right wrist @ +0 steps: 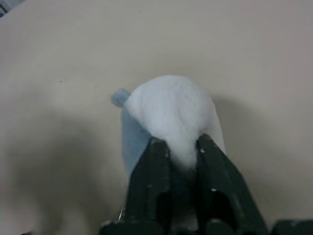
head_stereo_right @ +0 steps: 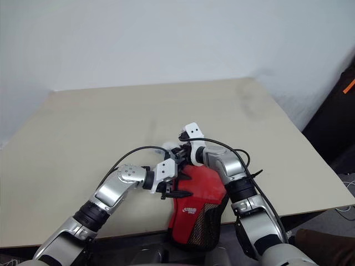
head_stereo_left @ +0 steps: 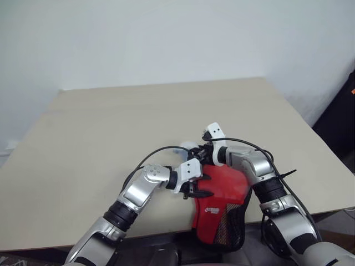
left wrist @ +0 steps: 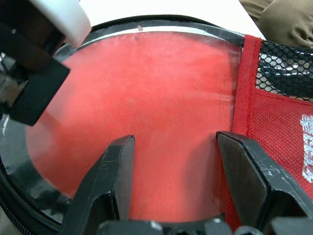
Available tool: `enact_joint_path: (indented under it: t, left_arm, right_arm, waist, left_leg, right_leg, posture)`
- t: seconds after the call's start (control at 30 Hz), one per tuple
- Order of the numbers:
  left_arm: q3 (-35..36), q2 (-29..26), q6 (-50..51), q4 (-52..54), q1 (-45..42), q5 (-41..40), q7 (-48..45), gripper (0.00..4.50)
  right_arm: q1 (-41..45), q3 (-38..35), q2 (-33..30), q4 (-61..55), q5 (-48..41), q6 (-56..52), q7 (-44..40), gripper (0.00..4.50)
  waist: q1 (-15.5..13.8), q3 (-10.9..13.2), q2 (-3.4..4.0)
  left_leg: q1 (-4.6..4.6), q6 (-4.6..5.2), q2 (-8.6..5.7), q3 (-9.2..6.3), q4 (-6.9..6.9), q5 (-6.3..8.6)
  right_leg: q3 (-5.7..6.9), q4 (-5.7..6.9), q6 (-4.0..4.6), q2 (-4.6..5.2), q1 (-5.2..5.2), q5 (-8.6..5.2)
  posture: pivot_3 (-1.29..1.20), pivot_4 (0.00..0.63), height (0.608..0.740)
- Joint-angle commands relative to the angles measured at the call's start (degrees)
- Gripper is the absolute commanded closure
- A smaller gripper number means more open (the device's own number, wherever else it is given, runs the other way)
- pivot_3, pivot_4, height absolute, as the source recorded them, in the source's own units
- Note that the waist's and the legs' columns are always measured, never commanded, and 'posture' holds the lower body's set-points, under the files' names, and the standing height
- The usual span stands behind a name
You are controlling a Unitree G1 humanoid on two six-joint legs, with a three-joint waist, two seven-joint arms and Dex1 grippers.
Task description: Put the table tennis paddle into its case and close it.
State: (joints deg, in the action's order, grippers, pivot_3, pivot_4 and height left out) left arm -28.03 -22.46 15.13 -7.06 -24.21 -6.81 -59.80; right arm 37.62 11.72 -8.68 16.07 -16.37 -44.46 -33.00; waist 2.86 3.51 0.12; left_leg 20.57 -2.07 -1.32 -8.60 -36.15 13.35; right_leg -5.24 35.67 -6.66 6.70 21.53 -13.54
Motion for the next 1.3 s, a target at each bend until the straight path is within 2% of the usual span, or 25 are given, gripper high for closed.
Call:
enact_joint_path:
  t: [0.03,0.13,0.23,0.33,0.47,0.73,1.03,1.3]
  left_arm:
    - [-1.76,-0.88,2.55,-2.50,0.87,4.01,1.33,1.73]
    - [-1.98,-0.81,2.54,-2.44,0.86,4.07,1.26,1.73]
    - [-2.10,-0.77,2.65,-2.40,0.82,4.12,1.20,1.73]
    - [-2.10,-0.70,2.80,-2.79,0.69,4.01,1.02,1.73]
    - [-2.07,-0.41,2.79,-3.36,0.33,3.99,0.98,1.73]
    - [-2.64,0.46,1.83,-5.75,-1.20,4.34,-0.05,1.73]
    - [-3.87,0.50,1.81,-6.44,-1.72,4.59,-2.42,1.73]
    - [-4.42,0.09,2.47,-6.11,-1.69,4.74,-3.70,1.73]
  right_arm:
    - [1.52,-3.53,1.70,-3.43,-1.61,1.20,1.34,4.44]
    - [5.40,-10.21,4.42,2.90,-1.34,5.24,8.93,4.44]
    - [7.72,-13.75,4.71,8.60,0.14,9.62,14.18,4.44]
    - [7.95,-18.71,3.44,11.70,-0.29,13.44,18.84,4.44]
    - [4.57,-22.89,-0.19,10.15,-1.22,13.93,20.39,4.44]
    - [-11.79,-32.31,-7.26,-10.54,-7.22,5.66,21.62,4.45]
    - [-31.01,-45.78,-9.72,-37.98,-22.51,-6.13,22.81,4.45]
    - [-47.28,-47.36,-8.23,-53.53,-33.61,-10.38,23.22,4.45]
  waist:
    - [0.01,0.00,0.00]
    - [0.03,0.00,0.00]
    - [-0.08,0.00,0.00]
    - [-0.03,0.01,0.00]
    - [-0.07,0.01,0.02]
    - [-0.25,-0.01,0.05]
    - [-1.09,0.00,0.05]
    - [-1.69,0.01,-0.01]
  left_leg:
    - [0.00,0.00,0.00,-0.01,0.00,0.00]
    - [0.00,0.00,0.00,0.00,0.01,0.00]
    - [-0.01,-0.01,0.00,-0.01,0.00,-0.01]
    - [-0.01,-0.01,0.00,-0.01,0.03,-0.01]
    - [0.00,0.00,-0.01,-0.01,0.03,-0.01]
    - [0.02,0.00,-0.03,0.00,0.01,-0.01]
    - [0.11,0.02,-0.09,0.01,-0.03,0.01]
    - [0.13,0.02,-0.06,0.06,-0.03,0.05]
  right_leg:
    - [0.00,0.00,0.00,0.00,0.00,0.00]
    - [0.00,0.00,0.00,-0.01,0.00,0.00]
    - [0.00,0.02,0.01,-0.01,-0.01,0.01]
    - [0.00,0.01,0.01,-0.01,0.00,0.01]
    - [-0.01,0.00,0.01,0.00,0.00,0.01]
    - [-0.01,-0.04,-0.02,0.03,-0.07,-0.02]
    - [-0.03,-0.09,-0.13,0.11,-0.08,-0.12]
    - [-0.03,-0.14,-0.03,0.12,-0.05,-0.25]
  posture:
    - [0.00,0.000,0.740]
    - [0.00,0.000,0.740]
    - [0.00,0.000,0.740]
    - [0.00,0.000,0.740]
    - [0.00,0.000,0.740]
    - [0.00,0.000,0.740]
    - [0.00,0.000,0.740]
    - [0.00,0.000,0.740]
